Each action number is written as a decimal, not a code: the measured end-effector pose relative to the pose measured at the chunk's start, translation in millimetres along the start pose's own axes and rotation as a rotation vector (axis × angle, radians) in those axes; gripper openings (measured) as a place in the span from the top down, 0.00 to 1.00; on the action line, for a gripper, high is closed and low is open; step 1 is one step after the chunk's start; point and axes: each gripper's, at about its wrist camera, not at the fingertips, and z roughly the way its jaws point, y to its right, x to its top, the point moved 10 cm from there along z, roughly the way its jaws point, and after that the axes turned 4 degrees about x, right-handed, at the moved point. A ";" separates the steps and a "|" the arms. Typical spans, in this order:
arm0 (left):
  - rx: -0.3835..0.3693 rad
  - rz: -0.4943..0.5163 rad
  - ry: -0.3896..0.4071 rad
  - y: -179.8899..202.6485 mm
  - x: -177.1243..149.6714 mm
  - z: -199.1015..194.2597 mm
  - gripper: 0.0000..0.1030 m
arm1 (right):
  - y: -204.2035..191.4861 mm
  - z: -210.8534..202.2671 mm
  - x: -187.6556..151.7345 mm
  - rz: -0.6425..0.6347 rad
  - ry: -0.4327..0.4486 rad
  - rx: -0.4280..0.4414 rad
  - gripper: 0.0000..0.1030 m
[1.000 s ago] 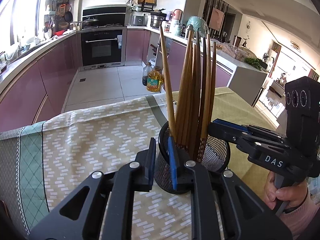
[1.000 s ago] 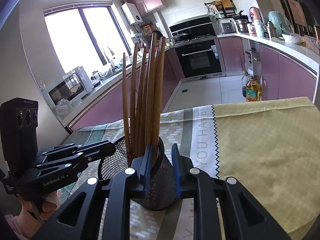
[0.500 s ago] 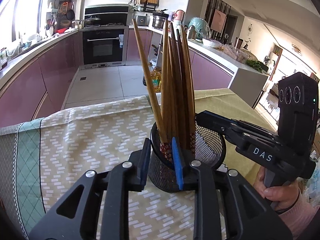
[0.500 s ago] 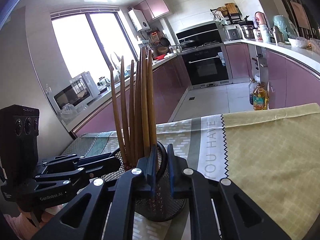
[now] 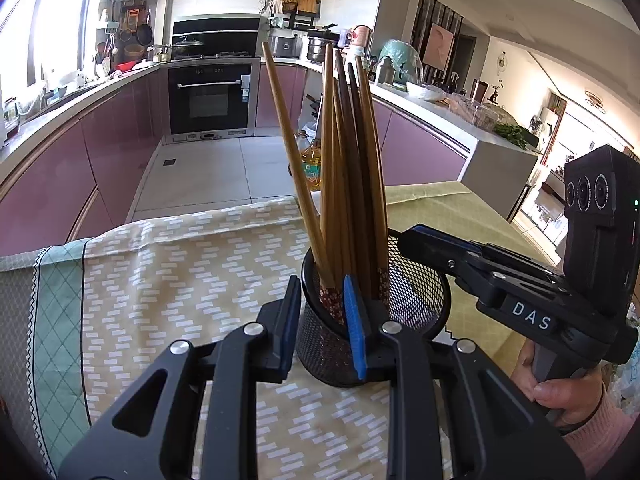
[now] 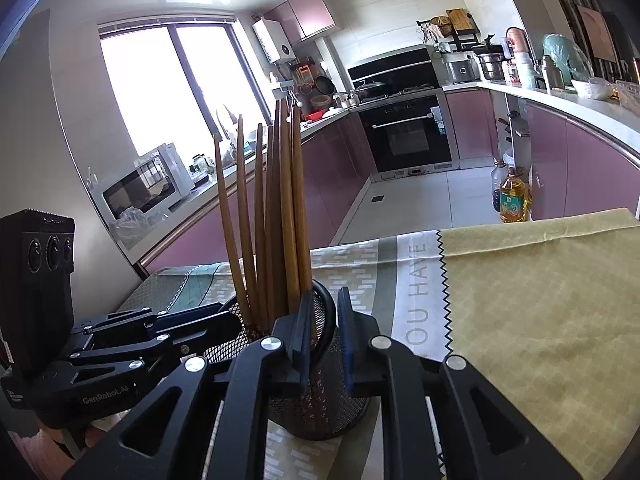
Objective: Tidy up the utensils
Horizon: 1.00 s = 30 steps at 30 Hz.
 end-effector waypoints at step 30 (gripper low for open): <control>0.291 -0.021 0.286 -37.6 -11.5 -98.4 0.05 | -41.8 -80.5 3.7 -0.247 0.193 -0.206 0.06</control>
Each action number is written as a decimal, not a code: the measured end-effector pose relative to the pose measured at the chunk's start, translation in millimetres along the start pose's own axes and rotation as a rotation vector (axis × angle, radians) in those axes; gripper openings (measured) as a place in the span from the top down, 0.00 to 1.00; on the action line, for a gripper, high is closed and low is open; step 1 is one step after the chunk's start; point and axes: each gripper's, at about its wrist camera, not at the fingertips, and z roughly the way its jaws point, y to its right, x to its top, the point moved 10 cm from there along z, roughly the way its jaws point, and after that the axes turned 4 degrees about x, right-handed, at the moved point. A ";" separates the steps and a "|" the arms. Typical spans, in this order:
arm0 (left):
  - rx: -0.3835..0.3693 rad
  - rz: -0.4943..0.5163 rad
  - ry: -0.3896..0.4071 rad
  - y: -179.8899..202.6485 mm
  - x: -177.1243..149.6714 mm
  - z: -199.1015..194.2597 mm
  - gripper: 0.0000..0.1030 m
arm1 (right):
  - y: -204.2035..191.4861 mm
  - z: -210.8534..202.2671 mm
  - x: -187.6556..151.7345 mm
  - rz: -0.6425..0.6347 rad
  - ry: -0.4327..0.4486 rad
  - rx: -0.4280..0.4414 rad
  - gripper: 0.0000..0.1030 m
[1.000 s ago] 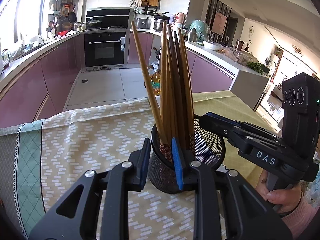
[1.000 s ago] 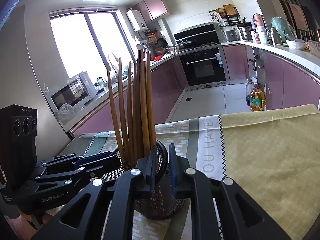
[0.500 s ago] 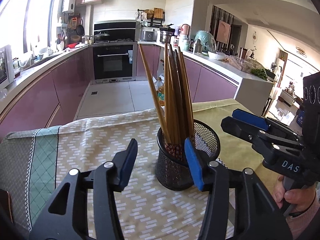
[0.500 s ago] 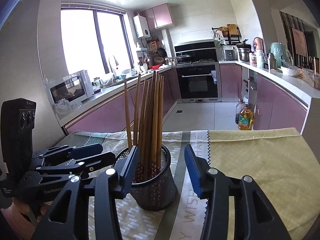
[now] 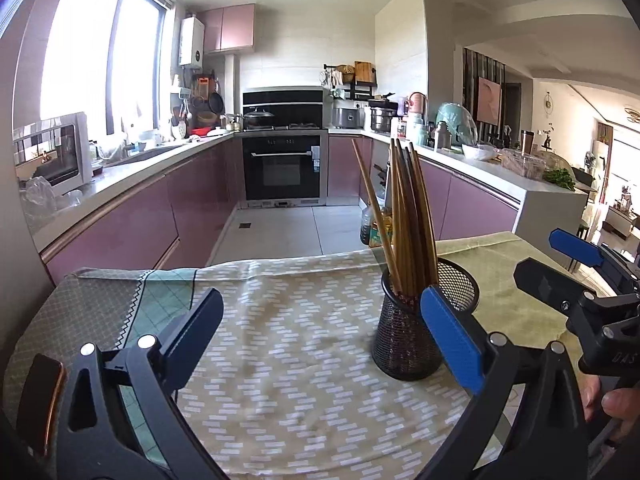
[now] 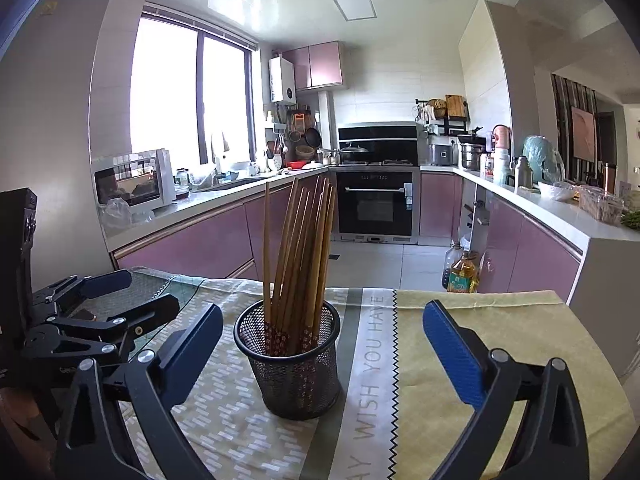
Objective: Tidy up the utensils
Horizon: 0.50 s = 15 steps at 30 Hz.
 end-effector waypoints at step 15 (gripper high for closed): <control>0.071 -0.031 0.136 -20.1 9.3 -38.9 0.05 | -11.9 -24.5 3.4 0.001 0.104 -0.048 0.06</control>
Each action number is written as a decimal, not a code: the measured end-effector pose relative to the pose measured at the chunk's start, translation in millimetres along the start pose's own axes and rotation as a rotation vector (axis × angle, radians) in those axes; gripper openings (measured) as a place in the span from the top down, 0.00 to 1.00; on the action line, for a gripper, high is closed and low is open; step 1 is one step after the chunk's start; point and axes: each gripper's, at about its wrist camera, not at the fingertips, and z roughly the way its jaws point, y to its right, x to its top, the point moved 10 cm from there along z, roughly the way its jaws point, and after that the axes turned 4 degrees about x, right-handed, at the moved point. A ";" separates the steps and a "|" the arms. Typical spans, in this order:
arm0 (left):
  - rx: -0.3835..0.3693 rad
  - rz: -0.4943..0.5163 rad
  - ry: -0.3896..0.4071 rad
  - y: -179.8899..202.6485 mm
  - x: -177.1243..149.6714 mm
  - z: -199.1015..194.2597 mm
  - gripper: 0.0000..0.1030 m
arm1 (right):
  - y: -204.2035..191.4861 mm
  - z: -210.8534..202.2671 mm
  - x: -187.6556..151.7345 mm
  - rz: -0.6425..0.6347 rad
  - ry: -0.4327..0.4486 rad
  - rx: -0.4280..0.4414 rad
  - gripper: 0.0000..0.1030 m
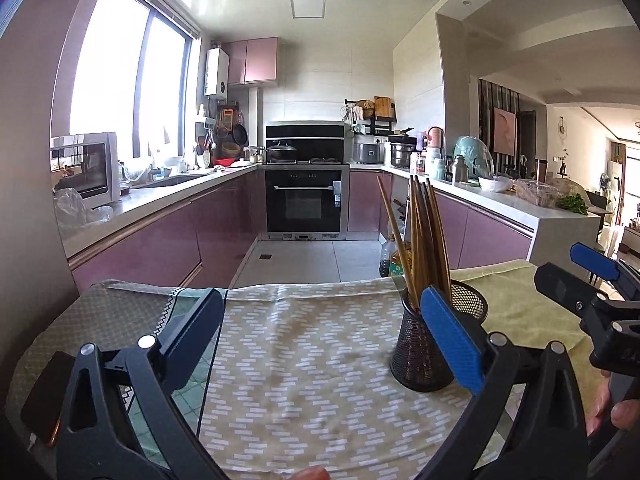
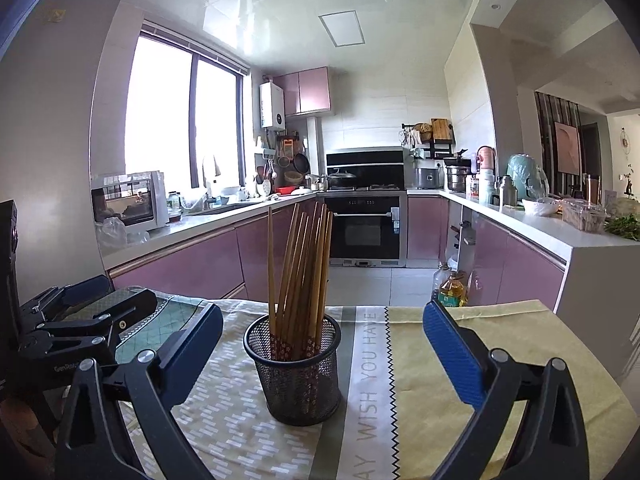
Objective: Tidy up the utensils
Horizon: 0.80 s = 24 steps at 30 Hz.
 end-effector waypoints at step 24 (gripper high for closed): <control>0.028 -0.020 0.066 -9.2 5.6 -23.5 0.05 | -11.2 -17.3 6.3 -0.030 0.055 -0.020 0.06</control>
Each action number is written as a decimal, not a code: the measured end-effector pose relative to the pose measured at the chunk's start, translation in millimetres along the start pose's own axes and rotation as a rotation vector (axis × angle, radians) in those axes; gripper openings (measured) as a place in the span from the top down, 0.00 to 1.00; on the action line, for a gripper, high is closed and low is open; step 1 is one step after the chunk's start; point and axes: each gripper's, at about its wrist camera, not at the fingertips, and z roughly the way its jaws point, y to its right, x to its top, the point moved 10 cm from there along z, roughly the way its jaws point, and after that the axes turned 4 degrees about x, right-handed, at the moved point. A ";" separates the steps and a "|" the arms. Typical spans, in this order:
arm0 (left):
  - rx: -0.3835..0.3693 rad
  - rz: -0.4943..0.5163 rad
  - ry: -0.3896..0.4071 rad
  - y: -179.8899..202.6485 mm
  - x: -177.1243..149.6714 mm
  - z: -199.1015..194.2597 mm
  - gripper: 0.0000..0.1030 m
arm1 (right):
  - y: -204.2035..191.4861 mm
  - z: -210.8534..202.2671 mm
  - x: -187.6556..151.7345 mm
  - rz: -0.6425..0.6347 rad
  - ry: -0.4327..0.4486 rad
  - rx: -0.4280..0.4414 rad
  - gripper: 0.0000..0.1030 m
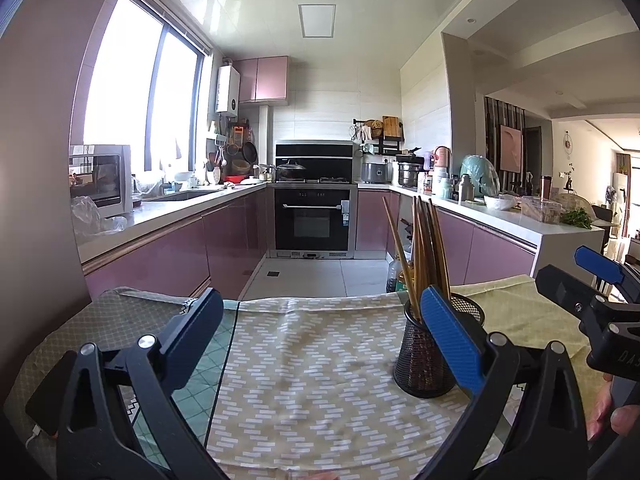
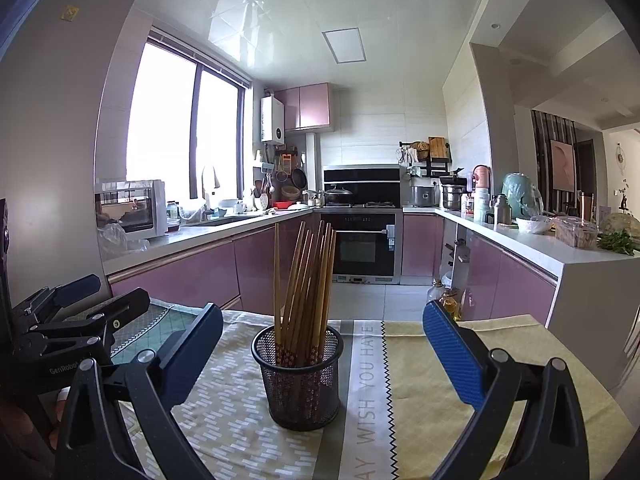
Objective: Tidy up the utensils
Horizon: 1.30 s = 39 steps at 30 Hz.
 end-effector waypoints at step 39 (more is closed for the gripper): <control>-0.010 0.002 0.000 3.2 0.5 -5.5 0.05 | 2.7 -3.0 0.4 0.013 0.000 -0.009 0.06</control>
